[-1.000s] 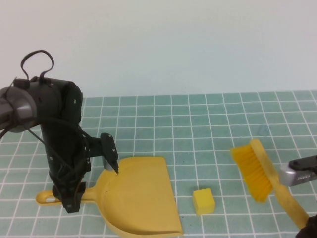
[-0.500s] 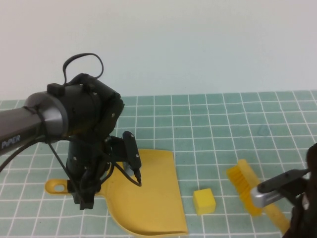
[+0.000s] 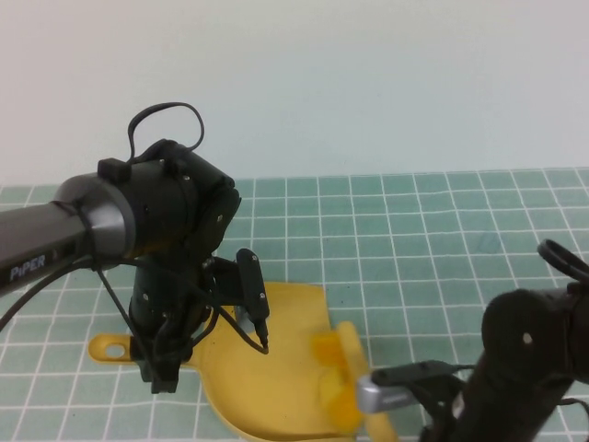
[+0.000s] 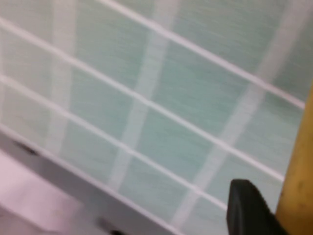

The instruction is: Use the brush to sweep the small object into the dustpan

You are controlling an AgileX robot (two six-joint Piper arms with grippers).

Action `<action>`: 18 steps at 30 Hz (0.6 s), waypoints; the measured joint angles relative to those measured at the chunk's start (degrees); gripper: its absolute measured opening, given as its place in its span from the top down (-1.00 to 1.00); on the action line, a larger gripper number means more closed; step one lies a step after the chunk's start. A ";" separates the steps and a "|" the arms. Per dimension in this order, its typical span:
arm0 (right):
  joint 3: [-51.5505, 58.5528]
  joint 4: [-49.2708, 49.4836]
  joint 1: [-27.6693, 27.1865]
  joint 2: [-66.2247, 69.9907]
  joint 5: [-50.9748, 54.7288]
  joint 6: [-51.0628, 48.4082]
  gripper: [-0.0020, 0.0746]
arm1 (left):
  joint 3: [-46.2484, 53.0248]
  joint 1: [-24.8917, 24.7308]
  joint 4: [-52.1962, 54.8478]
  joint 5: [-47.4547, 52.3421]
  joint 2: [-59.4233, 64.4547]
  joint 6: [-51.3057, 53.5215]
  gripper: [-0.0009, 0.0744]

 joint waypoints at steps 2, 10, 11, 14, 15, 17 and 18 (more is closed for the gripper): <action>-1.42 5.10 0.25 0.11 -0.15 -2.88 0.53 | 0.00 0.00 -0.65 0.00 0.00 0.13 0.41; -6.13 9.14 0.47 0.21 1.29 -5.90 0.53 | 0.00 -0.09 -2.38 -0.42 0.00 0.99 0.41; -6.25 9.14 0.47 0.21 1.43 -5.90 0.53 | 0.00 -0.09 -2.36 -0.50 0.00 0.99 0.41; -6.25 8.00 0.50 0.21 2.22 -5.26 0.53 | 0.00 -0.09 -2.36 -0.50 0.00 0.99 0.41; -6.25 7.22 0.50 0.21 2.56 -4.83 0.53 | 0.00 -0.09 -2.36 -0.50 0.00 0.99 0.41; -6.25 5.16 0.50 0.21 3.27 -3.49 0.53 | 0.00 -0.09 -2.36 -0.50 0.00 0.99 0.41; -6.25 3.83 0.50 0.21 3.55 -2.42 0.53 | 0.00 -0.09 -2.36 -0.50 0.00 0.99 0.41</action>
